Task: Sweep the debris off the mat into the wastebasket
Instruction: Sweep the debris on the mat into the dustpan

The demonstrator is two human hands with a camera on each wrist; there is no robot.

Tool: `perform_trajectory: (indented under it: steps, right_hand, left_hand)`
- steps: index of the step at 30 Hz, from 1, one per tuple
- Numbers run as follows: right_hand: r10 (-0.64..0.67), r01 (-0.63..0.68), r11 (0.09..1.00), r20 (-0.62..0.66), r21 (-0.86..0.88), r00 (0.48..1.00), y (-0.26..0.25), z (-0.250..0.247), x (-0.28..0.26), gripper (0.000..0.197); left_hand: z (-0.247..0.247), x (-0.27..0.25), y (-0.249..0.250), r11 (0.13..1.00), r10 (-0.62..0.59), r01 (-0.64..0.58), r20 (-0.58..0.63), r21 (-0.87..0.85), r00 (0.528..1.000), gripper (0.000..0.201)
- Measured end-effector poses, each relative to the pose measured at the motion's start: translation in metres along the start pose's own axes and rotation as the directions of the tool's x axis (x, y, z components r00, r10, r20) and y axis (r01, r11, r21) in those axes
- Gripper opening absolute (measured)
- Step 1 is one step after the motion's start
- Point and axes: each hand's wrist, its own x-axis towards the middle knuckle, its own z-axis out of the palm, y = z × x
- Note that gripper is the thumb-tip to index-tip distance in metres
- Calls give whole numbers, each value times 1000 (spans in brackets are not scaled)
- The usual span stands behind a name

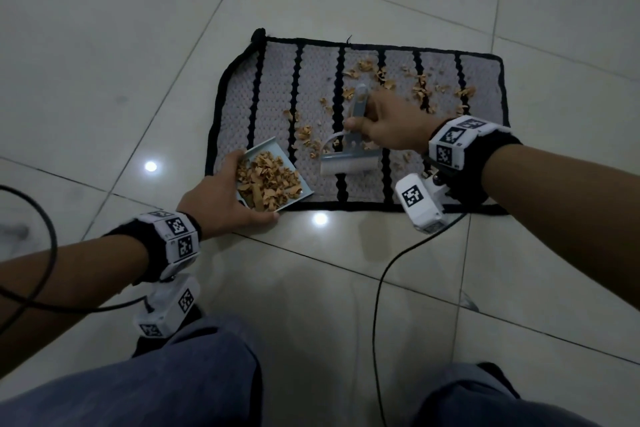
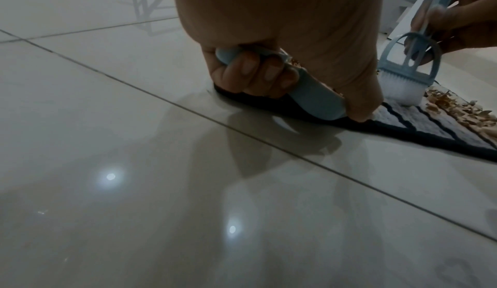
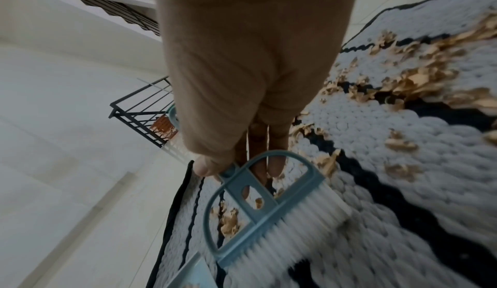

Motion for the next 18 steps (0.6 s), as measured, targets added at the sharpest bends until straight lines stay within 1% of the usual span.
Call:
perform_trajectory:
  steps: [2, 4, 6, 9, 11, 14, 16, 18]
  right_hand:
    - [20, -20, 1000, -35, 14, 999, -1, 9, 4, 33]
    - [60, -54, 997, -136, 48, 989, 1, 11, 6, 28]
    - [108, -89, 992, -246, 90, 963, 6, 8, 9, 25]
    - [147, -105, 984, -332, 142, 932, 7, 3, 10, 33]
    - [100, -49, 986, -328, 161, 939, -1, 6, 8, 37]
    - [28, 11, 989, -263, 148, 964, -16, 23, 8, 40]
    - [11, 21, 991, -230, 135, 973, -18, 36, 13, 37]
    - [36, -6, 993, -249, 119, 968, -16, 42, 18, 36]
  left_hand:
    - [0, 0, -1, 1000, -2, 2, 0, -3, 1000, 117]
    - [0, 0, -1, 1000, -3, 3, 0, -11, 1000, 116]
    - [0, 0, -2, 1000, -5, 5, -3, -13, 1000, 117]
    - [0, 1, -4, 1000, -17, 17, -1, -9, 1000, 119]
    - [-1, 2, -6, 1000, -27, 27, 0, -9, 1000, 120]
    - [-3, 1, -8, 999, -30, 30, -14, -18, 999, 118]
    - [-3, 0, -8, 999, -30, 30, -14, -25, 999, 117]
    - [-2, -2, -9, 999, -30, 29, -13, -19, 999, 119]
